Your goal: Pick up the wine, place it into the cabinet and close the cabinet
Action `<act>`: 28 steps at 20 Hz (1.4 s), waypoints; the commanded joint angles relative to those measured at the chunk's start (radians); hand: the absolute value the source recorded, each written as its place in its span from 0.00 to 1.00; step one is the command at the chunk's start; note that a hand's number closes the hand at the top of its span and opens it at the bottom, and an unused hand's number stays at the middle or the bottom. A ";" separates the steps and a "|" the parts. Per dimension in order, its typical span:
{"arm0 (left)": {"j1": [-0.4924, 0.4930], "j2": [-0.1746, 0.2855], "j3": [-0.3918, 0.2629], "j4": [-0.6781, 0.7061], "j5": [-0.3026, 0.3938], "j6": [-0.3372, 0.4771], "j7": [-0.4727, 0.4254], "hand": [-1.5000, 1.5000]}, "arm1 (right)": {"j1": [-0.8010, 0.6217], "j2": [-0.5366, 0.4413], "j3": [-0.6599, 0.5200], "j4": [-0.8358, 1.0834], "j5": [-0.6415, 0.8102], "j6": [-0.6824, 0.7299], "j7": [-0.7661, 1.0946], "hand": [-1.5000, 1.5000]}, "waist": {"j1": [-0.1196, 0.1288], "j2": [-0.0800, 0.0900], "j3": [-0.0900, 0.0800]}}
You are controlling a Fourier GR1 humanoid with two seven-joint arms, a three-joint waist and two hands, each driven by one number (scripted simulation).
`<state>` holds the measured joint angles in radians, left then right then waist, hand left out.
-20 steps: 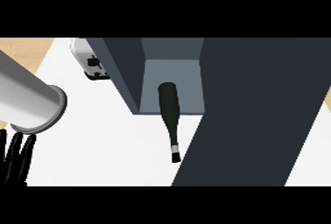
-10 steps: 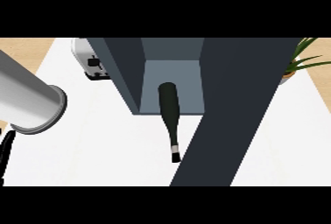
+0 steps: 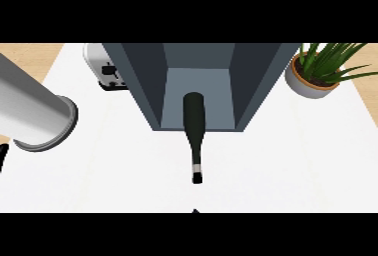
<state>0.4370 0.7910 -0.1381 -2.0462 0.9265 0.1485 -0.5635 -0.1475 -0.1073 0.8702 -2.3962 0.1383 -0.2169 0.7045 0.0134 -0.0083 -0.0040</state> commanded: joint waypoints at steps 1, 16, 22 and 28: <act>0.014 0.000 0.015 -0.016 0.020 -0.032 0.024 0.00 | -0.196 0.102 0.108 0.120 0.053 -0.125 0.005 1.00 | 0.012 0.003 0.000; -0.112 -0.074 -0.039 -0.027 -0.020 0.064 0.106 0.00 | -0.743 0.103 -0.165 0.445 -0.285 -0.324 0.020 1.00 | 0.026 0.011 0.002; -0.141 -0.081 0.001 -0.040 -0.005 0.088 0.153 0.00 | -0.939 0.106 -0.271 0.771 -0.368 -0.285 -0.129 1.00 | 0.029 0.013 0.003; -0.131 -0.122 -0.036 -0.016 -0.060 0.062 0.135 0.00 | -1.092 0.107 -0.438 0.980 -0.306 -0.160 -0.166 1.00 | 0.013 0.011 0.003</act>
<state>0.2959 0.6925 -0.1486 -2.0385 0.8958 0.1991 -0.4343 -1.1307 -0.0078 0.5344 -1.5574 -0.1750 -0.4169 0.5725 0.0297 0.0041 -0.0017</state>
